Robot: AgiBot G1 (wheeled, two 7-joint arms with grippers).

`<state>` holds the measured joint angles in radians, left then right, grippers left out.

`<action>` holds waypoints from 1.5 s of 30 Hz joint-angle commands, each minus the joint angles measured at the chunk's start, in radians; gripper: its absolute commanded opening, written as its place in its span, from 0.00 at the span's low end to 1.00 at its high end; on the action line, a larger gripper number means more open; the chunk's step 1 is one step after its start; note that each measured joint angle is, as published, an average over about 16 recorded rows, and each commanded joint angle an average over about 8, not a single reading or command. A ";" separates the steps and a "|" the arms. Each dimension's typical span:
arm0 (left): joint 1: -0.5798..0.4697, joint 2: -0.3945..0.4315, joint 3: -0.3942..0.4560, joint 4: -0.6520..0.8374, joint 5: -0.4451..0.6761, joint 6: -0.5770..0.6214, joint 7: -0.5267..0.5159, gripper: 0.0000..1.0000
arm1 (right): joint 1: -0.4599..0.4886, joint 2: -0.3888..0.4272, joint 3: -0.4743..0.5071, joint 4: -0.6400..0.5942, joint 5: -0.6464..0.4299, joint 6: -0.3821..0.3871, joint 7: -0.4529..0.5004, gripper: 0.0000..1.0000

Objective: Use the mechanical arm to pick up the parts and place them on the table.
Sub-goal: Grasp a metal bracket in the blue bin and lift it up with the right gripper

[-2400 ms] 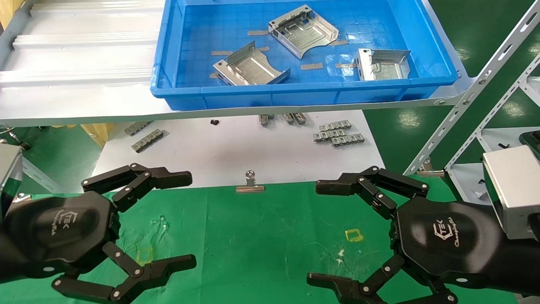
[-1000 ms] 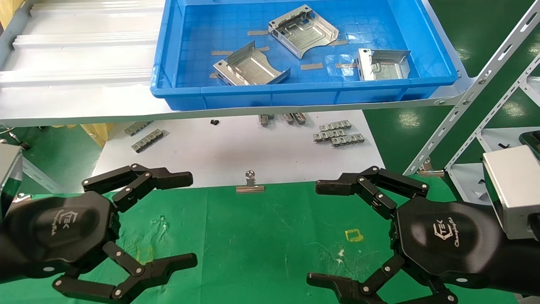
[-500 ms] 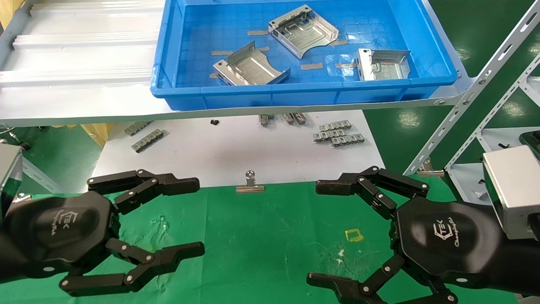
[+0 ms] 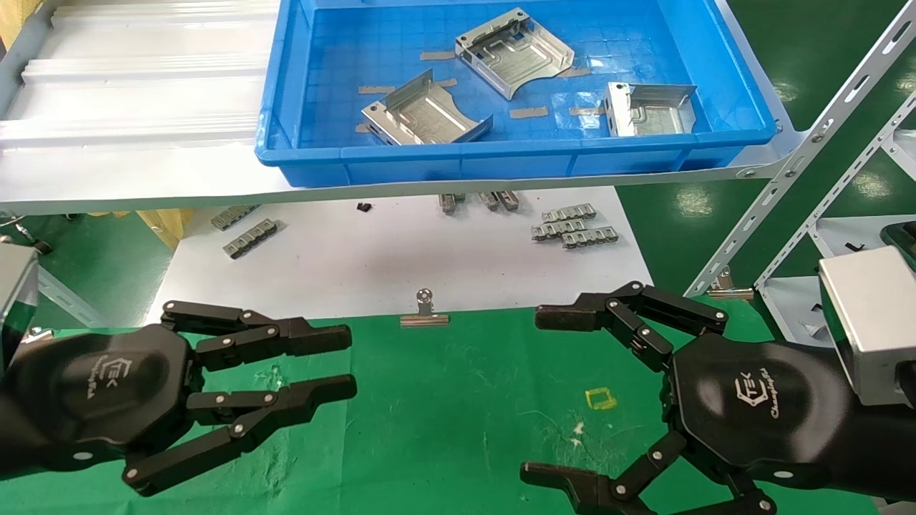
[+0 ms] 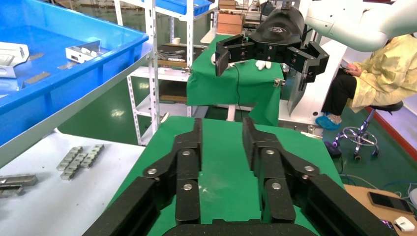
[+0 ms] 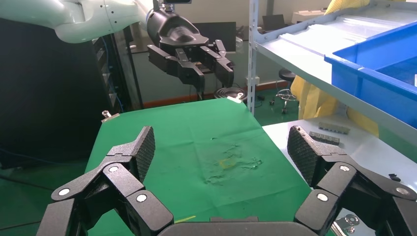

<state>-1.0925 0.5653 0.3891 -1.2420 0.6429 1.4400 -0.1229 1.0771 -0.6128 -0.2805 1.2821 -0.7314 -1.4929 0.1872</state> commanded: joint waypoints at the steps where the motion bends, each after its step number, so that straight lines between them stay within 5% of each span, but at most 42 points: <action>1: 0.000 0.000 0.000 0.000 0.000 0.000 0.000 0.00 | -0.001 0.000 0.000 0.000 0.000 -0.001 0.000 1.00; 8: 0.000 0.000 0.000 0.000 0.000 0.000 0.000 0.00 | 0.043 -0.017 0.002 0.001 -0.024 0.036 -0.003 1.00; 15: 0.000 0.000 0.000 0.000 0.000 0.000 0.000 0.00 | 0.235 -0.152 -0.033 -0.083 -0.166 0.223 0.003 1.00; 28: 0.000 0.000 0.000 0.000 0.000 0.000 0.000 0.00 | 0.686 -0.535 -0.256 -0.612 -0.639 0.578 0.039 1.00; 30: 0.000 0.000 0.000 0.000 0.000 0.000 0.000 0.00 | 0.740 -0.598 -0.287 -0.711 -0.694 0.625 0.039 0.90; 37: 0.000 0.000 0.000 0.000 0.000 0.000 0.000 0.00 | 0.855 -0.740 -0.369 -0.938 -0.798 0.717 0.009 0.06; 45: 0.000 0.000 0.000 0.000 0.000 0.000 0.000 0.00 | 0.875 -0.758 -0.477 -0.972 -0.807 0.774 0.108 0.00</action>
<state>-1.0926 0.5653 0.3891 -1.2420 0.6428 1.4400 -0.1228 1.9490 -1.3697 -0.7552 0.3175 -1.5333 -0.7198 0.2912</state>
